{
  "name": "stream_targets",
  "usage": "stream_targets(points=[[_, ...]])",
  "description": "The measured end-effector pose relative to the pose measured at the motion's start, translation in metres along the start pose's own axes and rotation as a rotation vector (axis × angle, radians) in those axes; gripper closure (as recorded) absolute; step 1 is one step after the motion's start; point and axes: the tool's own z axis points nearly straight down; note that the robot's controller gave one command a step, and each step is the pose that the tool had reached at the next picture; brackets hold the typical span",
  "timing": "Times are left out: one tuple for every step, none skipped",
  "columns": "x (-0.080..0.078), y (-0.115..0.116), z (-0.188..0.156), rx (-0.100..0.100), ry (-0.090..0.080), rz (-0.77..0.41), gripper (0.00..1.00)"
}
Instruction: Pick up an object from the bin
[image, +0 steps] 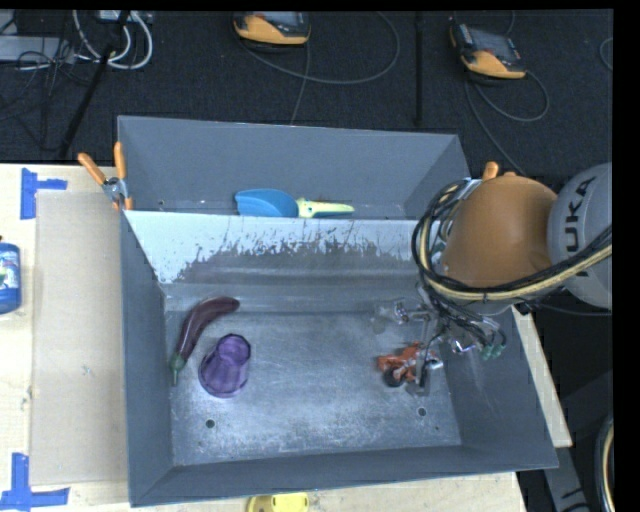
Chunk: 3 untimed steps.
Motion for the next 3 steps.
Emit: stream_targets(points=[[0.017,-0.043,0.000,0.000,0.001,-0.103,0.00],[0.031,-0.058,0.013,0.003,0.001,0.014,0.00],[0.018,-0.034,0.032,0.000,0.001,0.225,0.00]])
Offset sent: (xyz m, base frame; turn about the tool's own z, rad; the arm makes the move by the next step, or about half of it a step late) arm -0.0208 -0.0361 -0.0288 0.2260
